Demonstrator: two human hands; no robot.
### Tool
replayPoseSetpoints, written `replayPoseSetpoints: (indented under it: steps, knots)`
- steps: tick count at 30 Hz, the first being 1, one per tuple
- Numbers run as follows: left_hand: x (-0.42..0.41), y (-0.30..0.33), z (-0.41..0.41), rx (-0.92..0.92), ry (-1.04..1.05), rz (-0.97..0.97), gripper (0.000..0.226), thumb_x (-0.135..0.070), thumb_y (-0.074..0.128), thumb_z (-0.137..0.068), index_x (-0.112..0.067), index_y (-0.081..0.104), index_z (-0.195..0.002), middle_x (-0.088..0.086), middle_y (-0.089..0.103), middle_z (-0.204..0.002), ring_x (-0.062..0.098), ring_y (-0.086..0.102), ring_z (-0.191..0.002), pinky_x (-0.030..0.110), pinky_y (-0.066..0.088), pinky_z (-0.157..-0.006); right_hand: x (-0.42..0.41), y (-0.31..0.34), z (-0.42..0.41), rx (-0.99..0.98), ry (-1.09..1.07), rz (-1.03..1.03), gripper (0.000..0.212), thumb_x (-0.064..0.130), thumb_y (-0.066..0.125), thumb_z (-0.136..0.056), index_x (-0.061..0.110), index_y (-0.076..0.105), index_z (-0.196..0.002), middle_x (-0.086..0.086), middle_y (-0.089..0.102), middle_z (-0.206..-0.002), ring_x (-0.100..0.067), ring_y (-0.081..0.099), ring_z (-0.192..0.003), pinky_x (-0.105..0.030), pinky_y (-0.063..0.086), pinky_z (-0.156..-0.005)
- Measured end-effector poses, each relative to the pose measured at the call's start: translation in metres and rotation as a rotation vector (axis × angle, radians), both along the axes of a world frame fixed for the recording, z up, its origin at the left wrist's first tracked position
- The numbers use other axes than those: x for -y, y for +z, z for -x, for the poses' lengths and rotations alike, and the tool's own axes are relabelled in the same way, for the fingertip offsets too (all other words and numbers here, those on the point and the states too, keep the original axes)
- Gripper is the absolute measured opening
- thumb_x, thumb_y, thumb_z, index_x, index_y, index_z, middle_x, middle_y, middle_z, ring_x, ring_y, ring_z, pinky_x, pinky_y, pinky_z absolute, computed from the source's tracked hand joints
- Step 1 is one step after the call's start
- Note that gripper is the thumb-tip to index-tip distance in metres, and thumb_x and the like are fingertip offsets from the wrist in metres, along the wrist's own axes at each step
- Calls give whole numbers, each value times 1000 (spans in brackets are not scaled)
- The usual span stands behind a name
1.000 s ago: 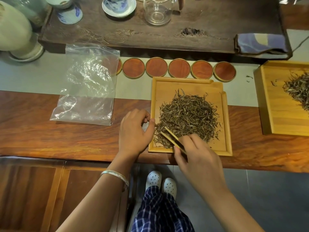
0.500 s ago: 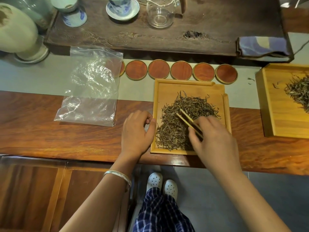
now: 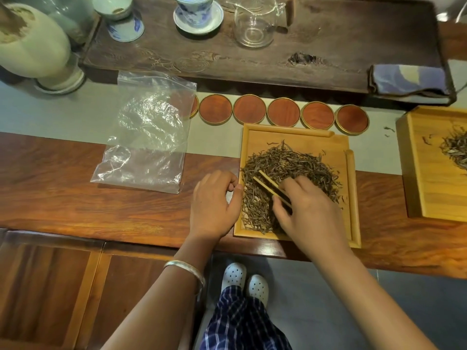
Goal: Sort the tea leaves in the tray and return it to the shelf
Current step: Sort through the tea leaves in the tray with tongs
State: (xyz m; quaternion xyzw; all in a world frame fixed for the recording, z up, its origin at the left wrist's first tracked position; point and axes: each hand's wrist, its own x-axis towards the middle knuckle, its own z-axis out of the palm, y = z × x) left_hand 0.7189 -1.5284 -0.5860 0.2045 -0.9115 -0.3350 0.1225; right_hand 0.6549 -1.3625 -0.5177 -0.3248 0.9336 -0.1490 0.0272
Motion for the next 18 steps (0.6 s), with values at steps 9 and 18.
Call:
replayPoseSetpoints:
  steps: [9,18]
  knots:
    - [0,1,0,-2,2,-2,9,-27,52,-85,-19,56,-81,-11,46,-76,15,46,-74,33,38,-68,4,-3,7,17,-38,54,15,23,63,-86,10,60,-92,-3,56,-80,-22,55,-64,-26,40,-44]
    - [-1,2,-1,2,9,-7,8,-24,53,-85,-19,55,-80,-10,47,-76,14,44,-73,30,32,-68,-32,4,-34,106,-38,82,10,24,64,-84,16,60,-89,5,54,-79,-13,52,-62,-27,48,-44]
